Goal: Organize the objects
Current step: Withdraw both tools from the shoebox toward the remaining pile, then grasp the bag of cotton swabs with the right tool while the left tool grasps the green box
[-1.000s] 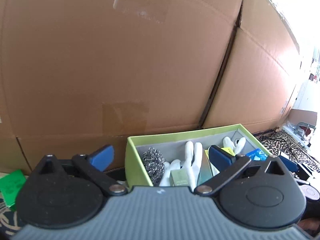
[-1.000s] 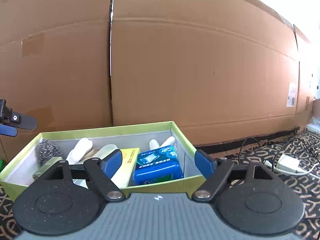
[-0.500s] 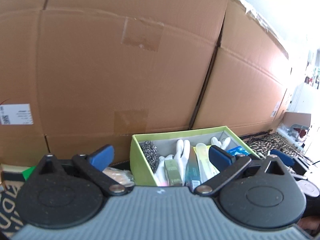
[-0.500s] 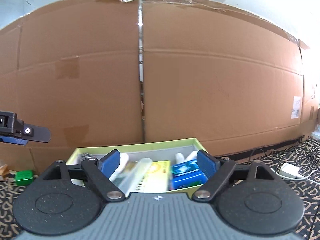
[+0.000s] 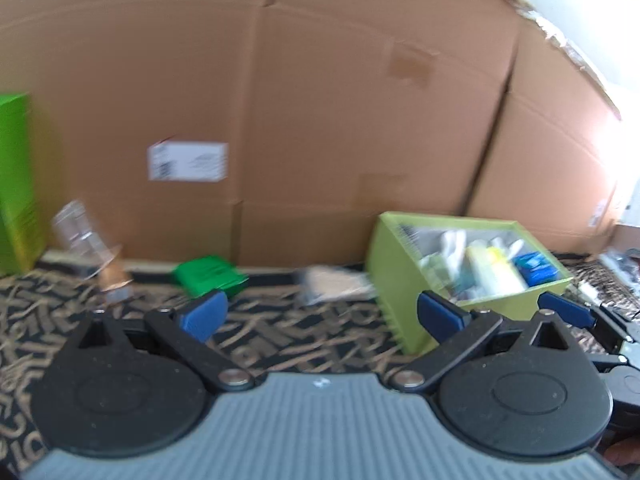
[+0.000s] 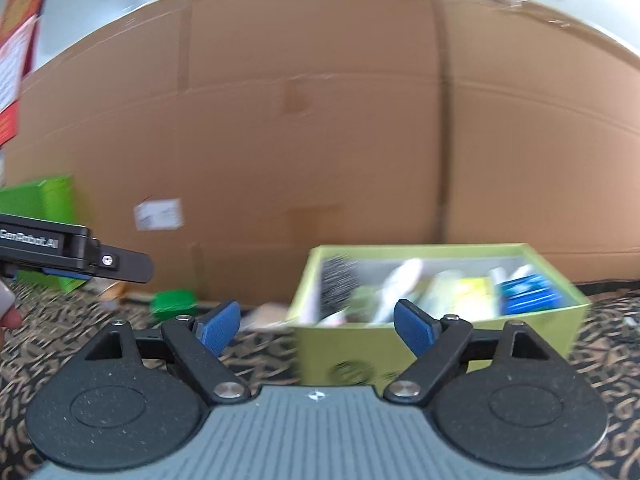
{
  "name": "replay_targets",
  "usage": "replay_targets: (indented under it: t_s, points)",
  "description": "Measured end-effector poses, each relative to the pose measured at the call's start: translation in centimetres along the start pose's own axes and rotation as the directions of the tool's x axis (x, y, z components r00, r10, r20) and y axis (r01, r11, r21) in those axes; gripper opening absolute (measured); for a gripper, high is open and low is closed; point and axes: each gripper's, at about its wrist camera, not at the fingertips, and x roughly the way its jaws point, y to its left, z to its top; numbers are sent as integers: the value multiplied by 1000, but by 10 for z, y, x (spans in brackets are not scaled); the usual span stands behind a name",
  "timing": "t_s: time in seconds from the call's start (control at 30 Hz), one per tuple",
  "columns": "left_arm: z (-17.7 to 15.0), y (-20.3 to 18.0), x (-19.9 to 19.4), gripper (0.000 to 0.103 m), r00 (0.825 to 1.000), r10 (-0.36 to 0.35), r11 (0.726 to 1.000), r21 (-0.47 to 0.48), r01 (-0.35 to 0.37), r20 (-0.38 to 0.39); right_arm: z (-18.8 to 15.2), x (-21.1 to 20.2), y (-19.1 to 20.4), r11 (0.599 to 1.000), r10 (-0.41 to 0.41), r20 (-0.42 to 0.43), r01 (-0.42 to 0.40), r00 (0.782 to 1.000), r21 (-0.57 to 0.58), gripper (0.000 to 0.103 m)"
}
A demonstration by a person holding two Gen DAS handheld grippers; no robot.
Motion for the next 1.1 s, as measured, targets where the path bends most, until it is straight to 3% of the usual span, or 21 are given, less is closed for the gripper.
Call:
replay_targets:
  t_s: [0.17, 0.33, 0.57, 0.73, 0.83, 1.1]
  points:
    - [-21, 44, 0, 103, 996, 70, 996, -50, -72, -49, -14, 19, 40, 994, 90, -68, -94, 994, -48, 87]
    - [-19, 81, 5, 103, 990, 123, 986, -106, -129, -64, -19, 48, 74, 986, 139, -129, -150, 982, -77, 86]
    - [-3, 99, 26, 103, 988, 144, 981, -118, -151, -63, -14, 119, 92, 994, 71, -195, -85, 978, -64, 81]
    - [11, 98, 63, 103, 983, 154, 981, -103, -164, -95, -12, 171, 102, 992, -65, -252, 36, 965, -118, 81]
    - [17, 96, 91, 103, 978, 178, 980, -74, -187, -112, -11, 194, 102, 987, -106, -257, 70, 961, -143, 81]
    - [23, 100, 144, 103, 972, 170, 977, -100, -188, -164, -3, 238, 75, 995, -57, -315, 28, 947, -95, 79]
